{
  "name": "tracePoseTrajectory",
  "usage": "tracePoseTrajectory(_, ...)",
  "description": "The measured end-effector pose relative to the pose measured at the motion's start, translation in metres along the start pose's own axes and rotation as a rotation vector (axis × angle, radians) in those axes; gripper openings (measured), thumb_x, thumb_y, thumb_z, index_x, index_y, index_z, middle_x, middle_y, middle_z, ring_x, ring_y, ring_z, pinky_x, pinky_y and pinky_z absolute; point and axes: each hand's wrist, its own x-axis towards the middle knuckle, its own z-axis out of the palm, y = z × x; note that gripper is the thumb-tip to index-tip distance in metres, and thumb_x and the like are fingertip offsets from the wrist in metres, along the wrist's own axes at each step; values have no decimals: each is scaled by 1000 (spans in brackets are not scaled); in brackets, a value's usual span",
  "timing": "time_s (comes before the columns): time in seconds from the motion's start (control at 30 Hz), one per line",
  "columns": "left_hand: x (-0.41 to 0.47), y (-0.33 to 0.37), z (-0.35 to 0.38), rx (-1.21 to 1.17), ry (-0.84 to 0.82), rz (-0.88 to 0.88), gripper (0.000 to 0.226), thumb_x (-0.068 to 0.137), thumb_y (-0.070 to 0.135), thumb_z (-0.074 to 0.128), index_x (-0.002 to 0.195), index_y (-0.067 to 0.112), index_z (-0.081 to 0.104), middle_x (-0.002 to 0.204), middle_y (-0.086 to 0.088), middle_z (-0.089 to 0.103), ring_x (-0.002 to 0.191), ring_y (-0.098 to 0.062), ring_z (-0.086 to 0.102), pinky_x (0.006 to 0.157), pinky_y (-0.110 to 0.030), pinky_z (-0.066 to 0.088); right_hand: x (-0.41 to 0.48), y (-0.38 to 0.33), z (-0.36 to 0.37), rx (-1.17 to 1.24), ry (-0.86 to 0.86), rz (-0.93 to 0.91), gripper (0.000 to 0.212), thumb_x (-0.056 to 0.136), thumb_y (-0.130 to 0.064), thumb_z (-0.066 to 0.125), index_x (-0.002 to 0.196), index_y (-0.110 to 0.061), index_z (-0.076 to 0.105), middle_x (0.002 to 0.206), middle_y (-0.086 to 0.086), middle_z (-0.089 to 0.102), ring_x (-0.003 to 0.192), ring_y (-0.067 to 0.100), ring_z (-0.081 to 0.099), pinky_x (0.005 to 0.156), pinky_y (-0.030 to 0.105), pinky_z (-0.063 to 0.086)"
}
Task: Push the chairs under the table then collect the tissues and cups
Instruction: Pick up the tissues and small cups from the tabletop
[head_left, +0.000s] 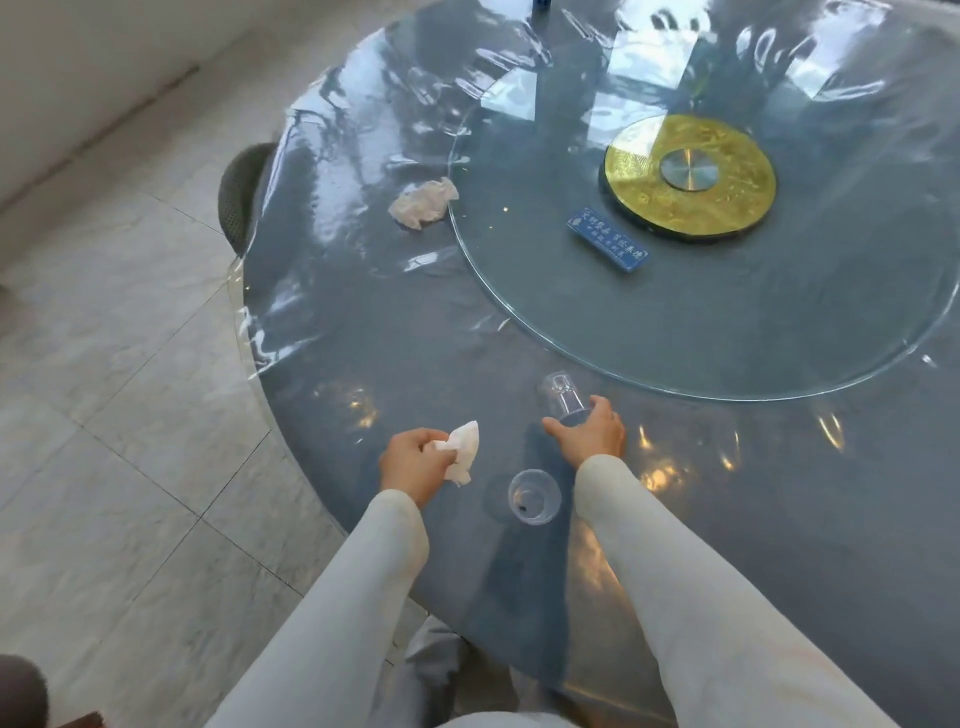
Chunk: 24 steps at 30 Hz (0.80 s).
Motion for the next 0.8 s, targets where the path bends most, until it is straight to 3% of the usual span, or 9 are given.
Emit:
tracePoseTrajectory(0.2,2,1,-2,-41,-16,-10,24,78,10,70,100,17,77,102,-5,71,97,-22,67,76,-28,55,-20,-8,-17,121,38,-163,73,72,-37,84,133,-19,49,122,5,62,114,27,58,99,35,44)
tracePoseTrajectory(0.37,-5,6,0,-43,-13,27,19,75,11,70,87,25,75,97,-1,72,96,-22,68,75,-31,59,-66,-26,-61,174,-58,-450,60,68,-41,87,118,-28,58,112,-7,64,101,7,63,90,24,51)
tracePoseTrajectory(0.47,-8,6,4,-54,-11,23,20,74,12,71,88,25,75,96,-3,71,94,-24,69,81,-39,61,-97,-30,-90,23,-144,-628,65,68,-43,87,127,-31,63,110,-5,62,93,6,62,85,22,53)
tracePoseTrajectory(0.6,-16,1,8,-55,16,34,20,74,11,71,84,27,74,97,-3,71,93,-24,69,84,-39,60,-123,-27,-104,-336,-223,-721,78,67,-52,83,136,-26,58,114,-4,69,96,15,65,90,31,51)
tracePoseTrajectory(0.7,-22,-3,10,-59,28,35,20,75,9,71,87,24,75,101,-7,72,92,-24,68,80,-36,61,-129,-24,-94,-596,-225,-749,67,72,-57,75,126,-21,60,113,-1,70,105,24,63,89,36,48)
tracePoseTrajectory(0.8,-25,-3,9,-59,31,19,23,76,9,70,95,20,76,103,-8,71,94,-26,68,83,-42,61,-129,-19,-79,-704,-244,-751,61,77,-56,69,126,-22,57,117,-1,67,107,26,60,88,37,50)
